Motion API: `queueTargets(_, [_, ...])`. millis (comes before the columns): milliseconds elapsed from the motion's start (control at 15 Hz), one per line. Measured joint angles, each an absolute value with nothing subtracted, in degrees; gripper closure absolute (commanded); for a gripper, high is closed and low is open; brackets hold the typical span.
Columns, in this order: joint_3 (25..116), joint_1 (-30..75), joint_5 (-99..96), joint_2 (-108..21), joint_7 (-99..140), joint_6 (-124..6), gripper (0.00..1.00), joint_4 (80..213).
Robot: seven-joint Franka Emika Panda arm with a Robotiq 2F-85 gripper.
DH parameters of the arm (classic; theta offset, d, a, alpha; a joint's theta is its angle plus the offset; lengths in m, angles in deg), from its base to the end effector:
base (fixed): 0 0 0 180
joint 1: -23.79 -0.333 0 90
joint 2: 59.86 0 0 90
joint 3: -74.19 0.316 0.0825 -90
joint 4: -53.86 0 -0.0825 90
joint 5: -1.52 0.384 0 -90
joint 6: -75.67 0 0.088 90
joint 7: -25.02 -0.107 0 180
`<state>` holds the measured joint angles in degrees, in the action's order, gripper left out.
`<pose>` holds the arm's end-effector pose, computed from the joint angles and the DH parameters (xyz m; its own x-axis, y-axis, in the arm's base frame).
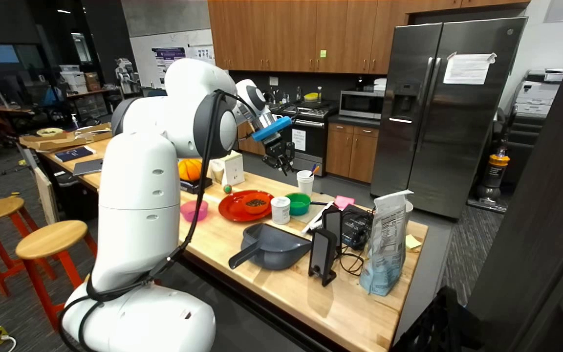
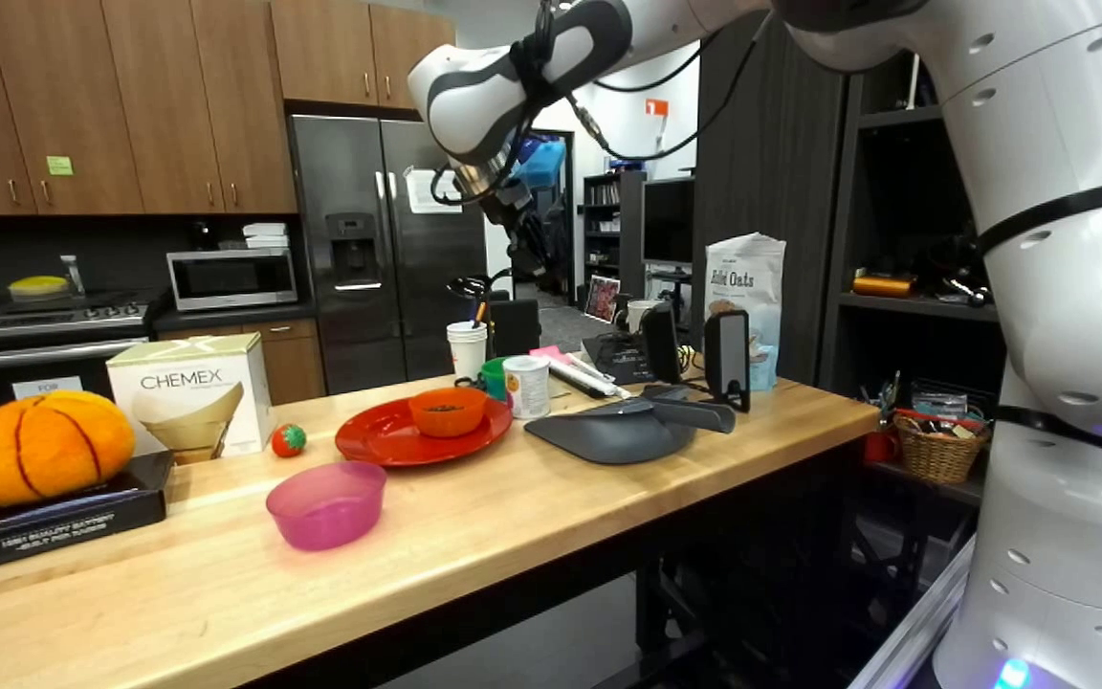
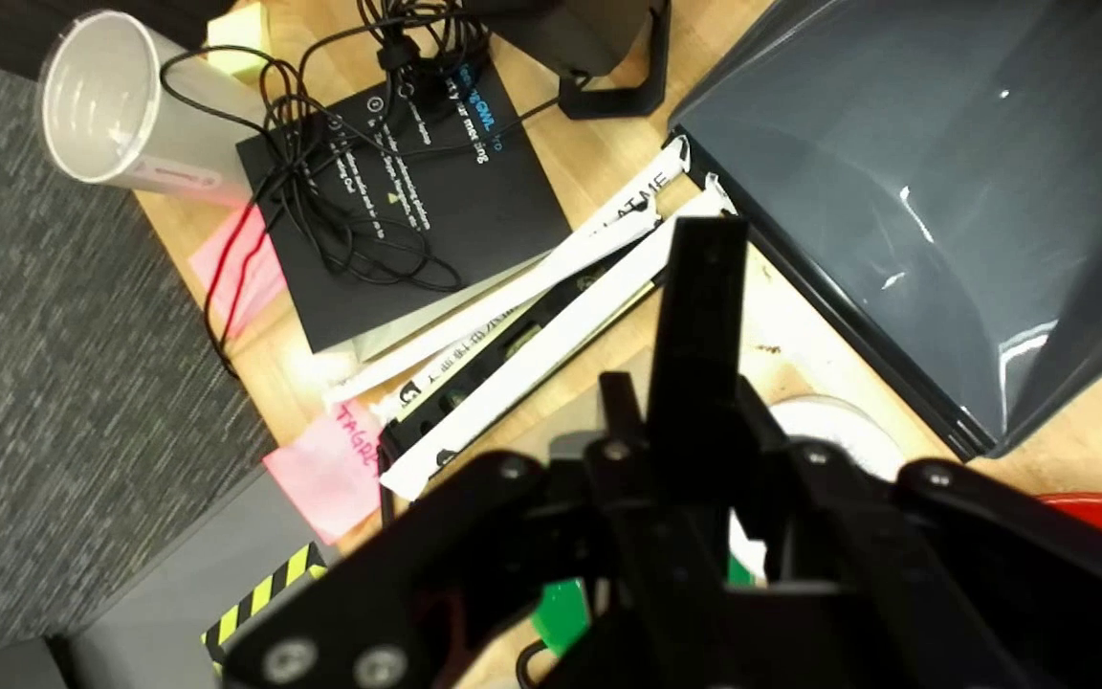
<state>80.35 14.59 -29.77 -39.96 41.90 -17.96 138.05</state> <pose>0.6410 0.1116 0.4808 0.7966 0.5150 -0.3164 0.6043 -0.6904 0.3977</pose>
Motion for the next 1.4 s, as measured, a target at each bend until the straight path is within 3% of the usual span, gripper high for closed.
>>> queueTargets(1400, [77.56, 18.17, -25.22, -38.85, 36.60, -20.27, 0.94, 142.97])
